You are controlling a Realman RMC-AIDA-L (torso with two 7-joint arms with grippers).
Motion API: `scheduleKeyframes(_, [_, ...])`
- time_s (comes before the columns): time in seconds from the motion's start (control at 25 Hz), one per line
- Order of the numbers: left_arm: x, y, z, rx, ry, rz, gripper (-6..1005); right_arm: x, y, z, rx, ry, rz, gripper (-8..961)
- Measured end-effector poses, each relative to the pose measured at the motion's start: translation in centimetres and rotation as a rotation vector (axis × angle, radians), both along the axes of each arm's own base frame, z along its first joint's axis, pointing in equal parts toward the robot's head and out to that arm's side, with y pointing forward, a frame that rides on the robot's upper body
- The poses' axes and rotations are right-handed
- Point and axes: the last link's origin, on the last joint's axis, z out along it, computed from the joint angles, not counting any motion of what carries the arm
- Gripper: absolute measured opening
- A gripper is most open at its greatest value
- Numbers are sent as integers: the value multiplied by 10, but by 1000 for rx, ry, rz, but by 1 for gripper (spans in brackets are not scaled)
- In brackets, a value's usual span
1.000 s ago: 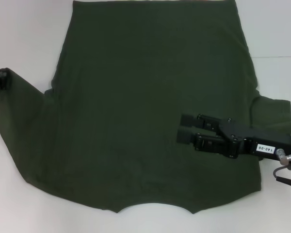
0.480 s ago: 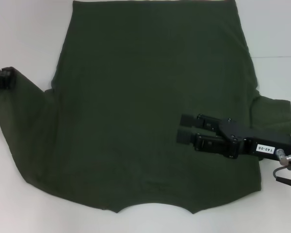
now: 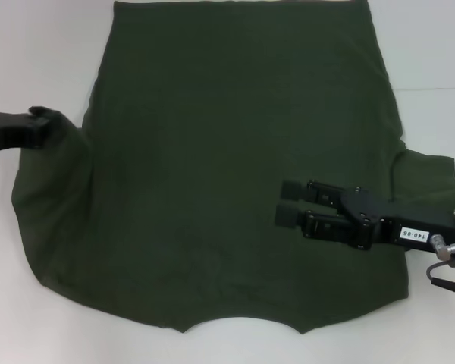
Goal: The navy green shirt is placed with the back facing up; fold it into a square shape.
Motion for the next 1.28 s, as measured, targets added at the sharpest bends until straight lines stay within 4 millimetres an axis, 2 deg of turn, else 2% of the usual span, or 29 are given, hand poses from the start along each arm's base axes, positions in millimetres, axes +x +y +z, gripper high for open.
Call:
scheduleKeyframes(0.32, [17, -6, -14, -61, -67, -24, 36, 0, 0, -1, 0, -1, -3, 849])
scheduleKeyframes(0.72, [39, 8, -37, -73, -95, -25, 90, 2, -2, -4, 5, -4, 3, 849])
scheduleKeyframes(1.0, [42, 15, -58, -89, -140, 4, 127, 3, -3, -5, 10, -9, 7, 849])
scheduleKeyframes(1.28, [48, 12, -82, -128, -272, 33, 165, 3, -3, -6, 6, -8, 5, 849])
